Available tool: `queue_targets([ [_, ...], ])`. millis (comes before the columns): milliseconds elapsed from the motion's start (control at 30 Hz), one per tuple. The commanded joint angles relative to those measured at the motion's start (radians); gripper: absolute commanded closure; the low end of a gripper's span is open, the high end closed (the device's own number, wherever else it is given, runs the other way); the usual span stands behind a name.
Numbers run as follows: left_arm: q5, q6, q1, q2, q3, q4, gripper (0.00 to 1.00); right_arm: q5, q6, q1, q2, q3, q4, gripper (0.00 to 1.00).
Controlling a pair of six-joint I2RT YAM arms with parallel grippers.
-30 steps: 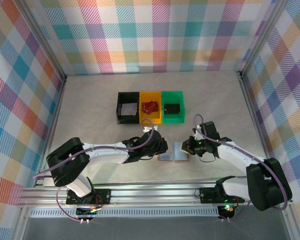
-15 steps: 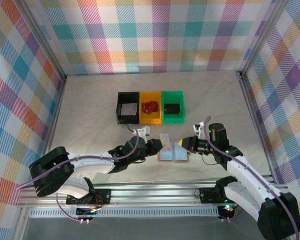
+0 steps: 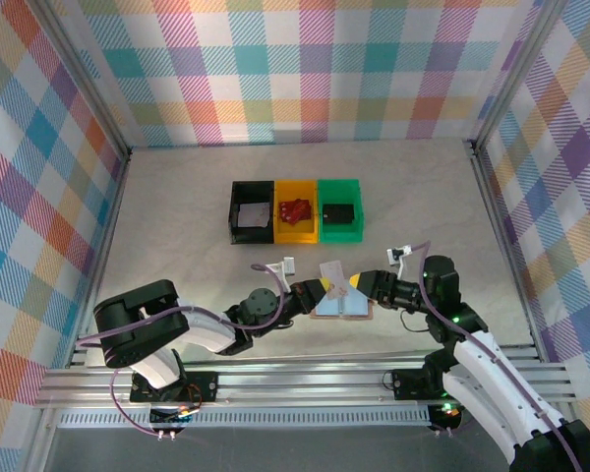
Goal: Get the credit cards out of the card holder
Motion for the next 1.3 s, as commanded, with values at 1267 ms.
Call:
queue_targets([
  [1267, -0.238, -0.072, -0.103, 0.031, 0.070, 0.136, 1.00, 0.530, 0.316, 0.359, -0.099, -0.190, 0.418, 0.50],
])
